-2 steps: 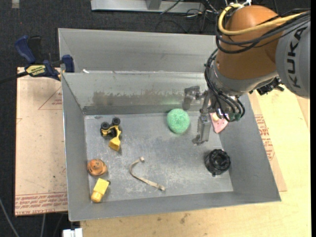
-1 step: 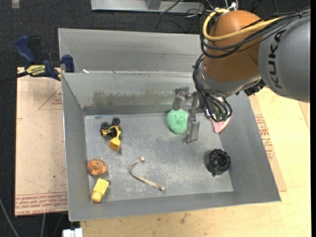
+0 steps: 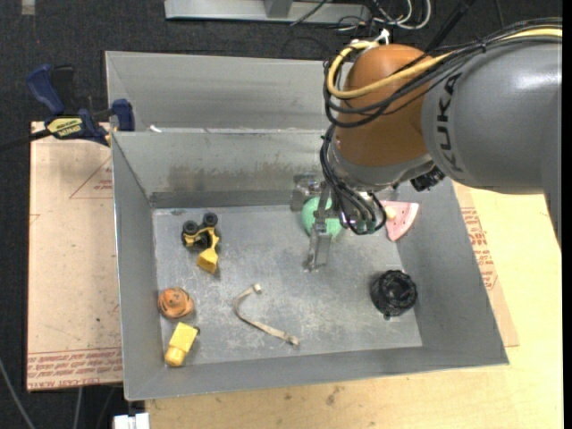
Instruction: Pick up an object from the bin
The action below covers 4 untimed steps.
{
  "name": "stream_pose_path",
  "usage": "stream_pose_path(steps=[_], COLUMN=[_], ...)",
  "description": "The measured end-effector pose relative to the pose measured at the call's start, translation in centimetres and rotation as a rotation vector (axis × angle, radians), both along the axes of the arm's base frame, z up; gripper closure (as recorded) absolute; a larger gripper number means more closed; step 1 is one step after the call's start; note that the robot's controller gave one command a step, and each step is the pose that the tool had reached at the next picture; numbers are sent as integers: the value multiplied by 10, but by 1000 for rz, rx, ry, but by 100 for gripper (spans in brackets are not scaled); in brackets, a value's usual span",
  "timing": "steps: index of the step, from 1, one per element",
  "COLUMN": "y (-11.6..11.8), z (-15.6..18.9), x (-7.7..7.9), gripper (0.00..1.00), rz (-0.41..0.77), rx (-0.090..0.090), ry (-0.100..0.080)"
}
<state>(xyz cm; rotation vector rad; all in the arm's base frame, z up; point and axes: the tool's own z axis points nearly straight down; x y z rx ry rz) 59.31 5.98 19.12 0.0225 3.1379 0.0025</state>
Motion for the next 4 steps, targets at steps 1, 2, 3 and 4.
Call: stream_pose_path(steps=[1, 2, 3, 4], y=[2, 27, 92, 118], z=[-15, -49, -94, -106], x=[23, 49, 28, 15], gripper=[0, 0, 0, 0], rz=[22, -7, 97, 168], rx=[0, 0, -1, 3], ry=[2, -8, 1, 4])
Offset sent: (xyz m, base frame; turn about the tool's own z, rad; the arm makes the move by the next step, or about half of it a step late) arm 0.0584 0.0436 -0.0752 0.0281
